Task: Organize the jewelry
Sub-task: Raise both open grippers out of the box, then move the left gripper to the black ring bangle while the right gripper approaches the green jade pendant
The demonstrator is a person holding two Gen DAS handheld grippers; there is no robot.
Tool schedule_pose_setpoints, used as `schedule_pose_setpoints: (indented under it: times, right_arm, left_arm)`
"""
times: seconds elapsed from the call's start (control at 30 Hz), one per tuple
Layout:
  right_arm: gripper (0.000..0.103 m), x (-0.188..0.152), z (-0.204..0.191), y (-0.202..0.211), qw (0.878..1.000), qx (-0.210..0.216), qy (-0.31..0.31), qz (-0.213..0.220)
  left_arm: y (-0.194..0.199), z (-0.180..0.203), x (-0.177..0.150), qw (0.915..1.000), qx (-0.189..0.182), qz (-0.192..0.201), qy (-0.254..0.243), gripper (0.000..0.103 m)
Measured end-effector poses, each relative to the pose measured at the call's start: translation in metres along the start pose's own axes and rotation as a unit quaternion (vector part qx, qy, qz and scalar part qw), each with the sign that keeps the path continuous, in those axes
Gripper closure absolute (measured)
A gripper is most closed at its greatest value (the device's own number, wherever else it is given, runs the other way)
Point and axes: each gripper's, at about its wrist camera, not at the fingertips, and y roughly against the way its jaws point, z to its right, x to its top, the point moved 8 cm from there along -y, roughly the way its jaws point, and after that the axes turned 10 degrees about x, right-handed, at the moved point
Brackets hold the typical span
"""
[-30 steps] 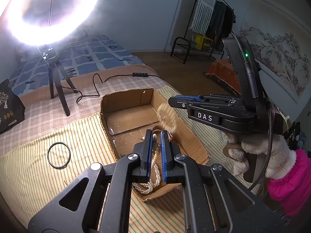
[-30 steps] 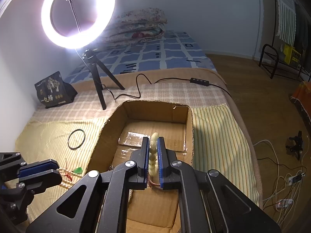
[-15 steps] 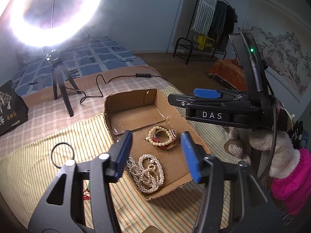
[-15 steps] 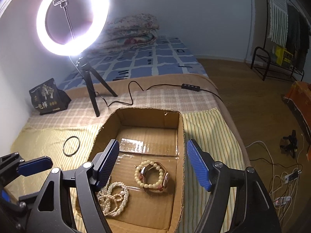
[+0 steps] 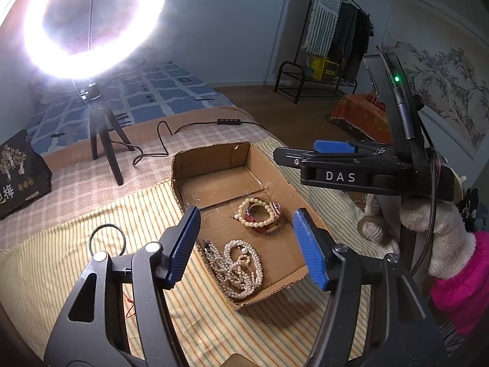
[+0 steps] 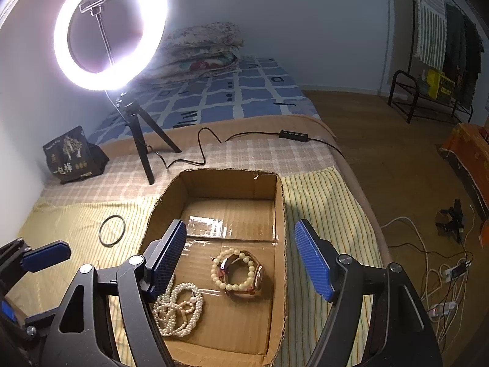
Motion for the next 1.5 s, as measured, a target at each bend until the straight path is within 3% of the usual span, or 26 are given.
schedule_pose_setpoints:
  times: [0.1,0.2,0.6,0.77,0.97,1.13,1.33,1.5]
  right_arm:
    - [0.023,0.000,-0.001,0.004,1.000,-0.006,-0.001,0.004]
    - [0.023,0.000,-0.004,0.008,1.000,-0.008,-0.003,0.006]
    - [0.023,-0.002,-0.009,0.018,0.999,-0.043,-0.014,0.001]
    - [0.023,-0.003,-0.019,0.026,0.999,-0.051,-0.005,0.015]
    - [0.023,-0.004,-0.055,0.035,0.999,-0.002,0.023,0.039]
    - [0.023,-0.012,-0.094,0.036,0.997,0.025,0.061,0.033]
    - [0.023,-0.036,-0.143,0.027,0.991,0.072,0.109,0.008]
    - [0.023,-0.069,-0.178,0.003,0.984,0.116,0.129,-0.040]
  left_arm:
    - [0.005,-0.006,-0.001,1.0000,0.005,0.001,0.002,0.037]
    - [0.010,-0.013,-0.002,0.9999,0.009,0.007,0.008,0.028]
    - [0.027,-0.043,-0.007,0.9993,0.033,0.009,0.016,0.027]
    - [0.035,-0.080,-0.003,0.9972,0.056,0.017,0.046,0.027]
    - [0.046,-0.142,0.001,0.9892,0.089,0.030,0.112,0.027]
    - [0.048,-0.177,-0.006,0.9841,0.114,0.025,0.134,0.027]
    - [0.042,-0.192,-0.018,0.9835,0.127,0.006,0.129,0.027]
    - [0.035,-0.199,-0.024,0.9841,0.125,-0.008,0.126,0.029]
